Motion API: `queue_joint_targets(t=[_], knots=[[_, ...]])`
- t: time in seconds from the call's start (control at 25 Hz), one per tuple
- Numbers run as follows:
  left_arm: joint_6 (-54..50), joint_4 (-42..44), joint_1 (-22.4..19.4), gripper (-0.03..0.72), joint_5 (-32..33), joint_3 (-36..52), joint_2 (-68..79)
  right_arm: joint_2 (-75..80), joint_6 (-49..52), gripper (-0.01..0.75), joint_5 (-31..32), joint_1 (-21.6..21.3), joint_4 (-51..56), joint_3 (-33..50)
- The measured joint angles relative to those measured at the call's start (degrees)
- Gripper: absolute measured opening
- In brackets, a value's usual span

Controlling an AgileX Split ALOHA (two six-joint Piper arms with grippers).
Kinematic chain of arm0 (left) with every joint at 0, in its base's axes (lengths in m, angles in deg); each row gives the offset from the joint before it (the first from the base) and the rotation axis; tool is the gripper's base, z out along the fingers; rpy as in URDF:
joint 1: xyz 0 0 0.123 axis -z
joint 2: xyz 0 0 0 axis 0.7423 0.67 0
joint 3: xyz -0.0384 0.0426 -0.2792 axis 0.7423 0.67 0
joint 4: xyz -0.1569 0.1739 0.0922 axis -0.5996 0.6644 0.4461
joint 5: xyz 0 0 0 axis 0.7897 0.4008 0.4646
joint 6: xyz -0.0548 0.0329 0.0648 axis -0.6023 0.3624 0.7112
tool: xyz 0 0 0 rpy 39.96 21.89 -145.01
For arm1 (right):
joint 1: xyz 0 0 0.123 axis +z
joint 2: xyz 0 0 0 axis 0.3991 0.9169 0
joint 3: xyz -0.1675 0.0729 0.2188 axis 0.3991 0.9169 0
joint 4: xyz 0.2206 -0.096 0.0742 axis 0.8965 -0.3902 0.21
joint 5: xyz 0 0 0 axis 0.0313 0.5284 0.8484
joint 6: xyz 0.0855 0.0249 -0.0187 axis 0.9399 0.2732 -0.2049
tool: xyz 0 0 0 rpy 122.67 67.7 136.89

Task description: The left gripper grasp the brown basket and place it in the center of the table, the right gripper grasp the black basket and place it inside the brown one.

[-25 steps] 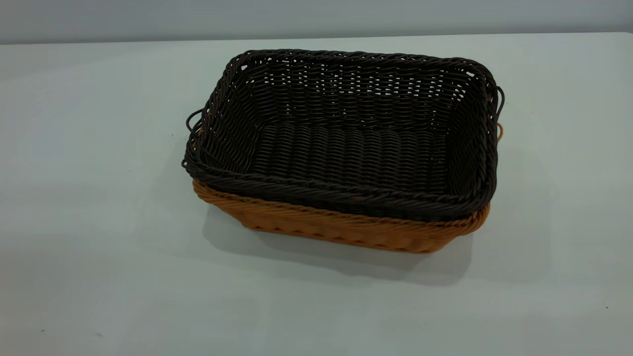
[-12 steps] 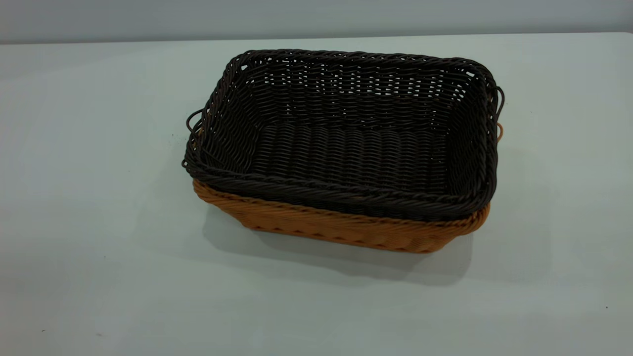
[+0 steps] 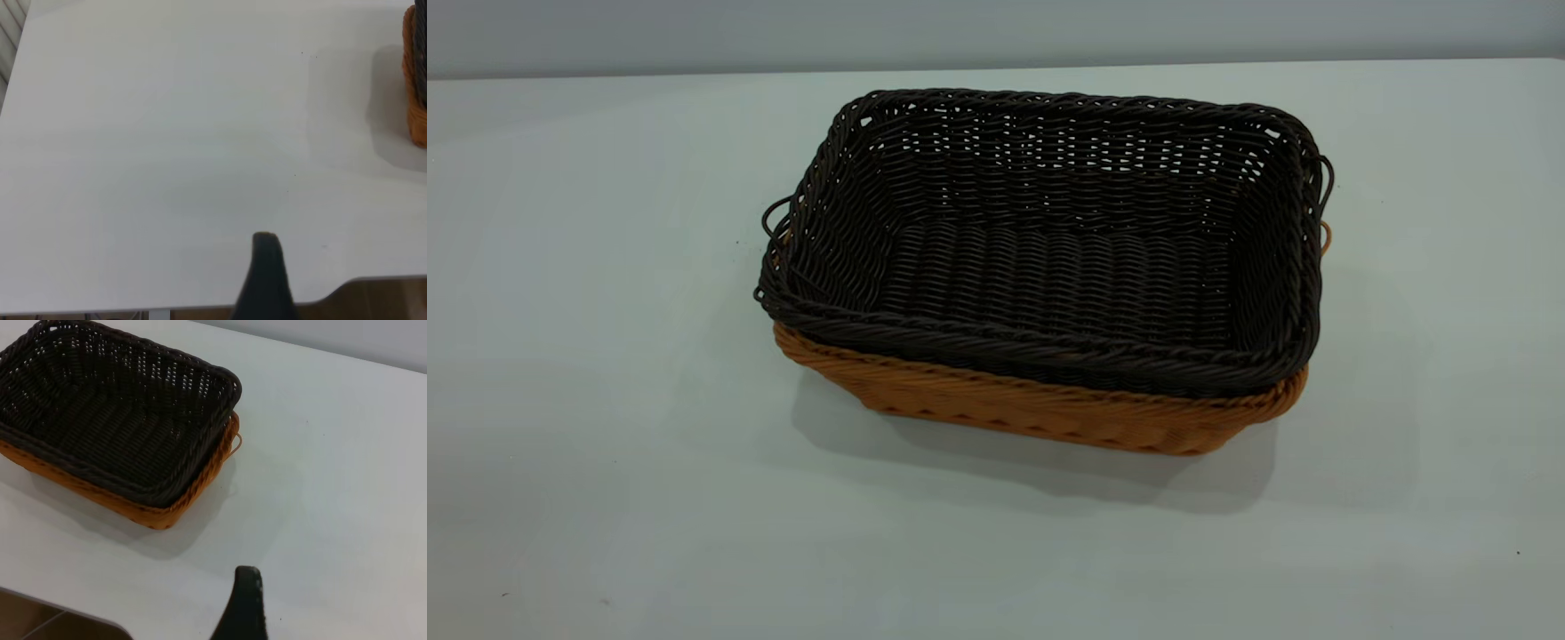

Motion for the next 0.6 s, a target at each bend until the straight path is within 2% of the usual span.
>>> queue_joint_targets(t=[0.4, 0.6], knots=[[0.0, 0.0, 0.0, 0.534, 0.0, 0.0, 0.0, 0.0, 0.06, 0.593, 0.0, 0.0, -1.07, 0.0], [0.0, 0.0, 0.0, 0.534, 0.0, 0.0, 0.0, 0.0, 4.71, 0.593, -0.93, 0.0, -4.68, 0.0]])
